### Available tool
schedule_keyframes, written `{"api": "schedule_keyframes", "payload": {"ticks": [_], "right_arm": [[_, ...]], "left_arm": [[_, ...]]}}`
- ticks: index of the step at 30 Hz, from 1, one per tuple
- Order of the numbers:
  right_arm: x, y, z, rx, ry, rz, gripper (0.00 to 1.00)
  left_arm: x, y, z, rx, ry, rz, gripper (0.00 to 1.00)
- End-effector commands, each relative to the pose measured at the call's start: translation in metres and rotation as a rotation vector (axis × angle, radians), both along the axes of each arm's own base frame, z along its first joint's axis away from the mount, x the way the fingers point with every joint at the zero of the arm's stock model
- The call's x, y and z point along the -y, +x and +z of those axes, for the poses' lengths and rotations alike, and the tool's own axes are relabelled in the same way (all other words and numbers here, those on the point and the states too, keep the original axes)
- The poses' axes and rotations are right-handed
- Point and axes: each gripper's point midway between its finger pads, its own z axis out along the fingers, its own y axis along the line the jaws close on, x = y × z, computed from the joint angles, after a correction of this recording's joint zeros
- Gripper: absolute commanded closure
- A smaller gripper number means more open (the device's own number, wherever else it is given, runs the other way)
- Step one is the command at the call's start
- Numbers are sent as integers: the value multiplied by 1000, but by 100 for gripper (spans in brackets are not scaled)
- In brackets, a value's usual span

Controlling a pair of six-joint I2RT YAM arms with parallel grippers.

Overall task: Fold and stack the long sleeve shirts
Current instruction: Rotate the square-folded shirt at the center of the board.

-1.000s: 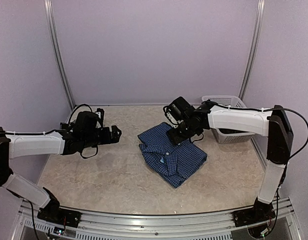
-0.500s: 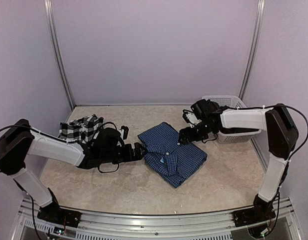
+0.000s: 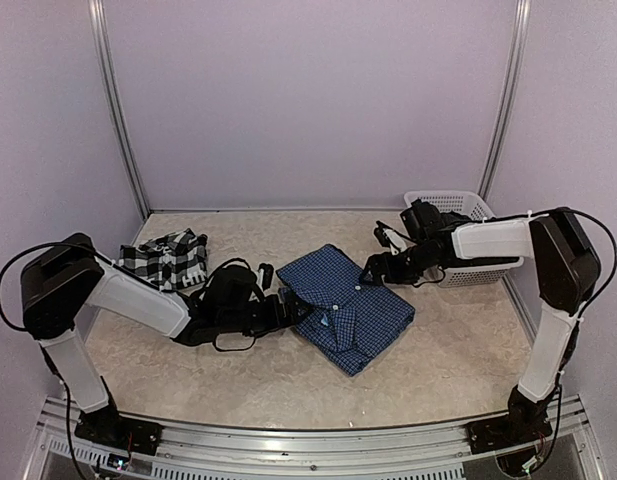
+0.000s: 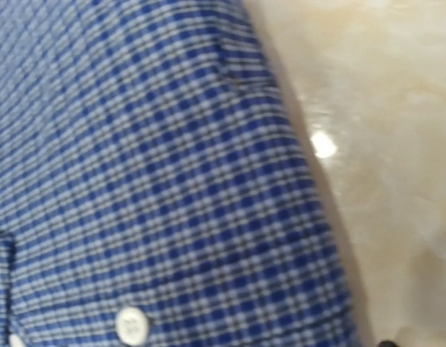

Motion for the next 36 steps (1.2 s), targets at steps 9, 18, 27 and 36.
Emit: {"api": "schedule_keyframes", "payload": {"ticks": [9,18,27,36], "right_arm": [[-4,-40,-23,-114,119,24,14],[-27,-86,-13,-117,130,38,16],[-130,-143,12,-87,209,225,16],[-118,-93,21,70,-5,181,16]], "left_arm": [[24,12,-12,-54,-79,-54,1],[8,50,-15,-49,-32,-52,10],[-70,147,14,67,182,125,6],[-165,148,60,172,436,365,1]]}}
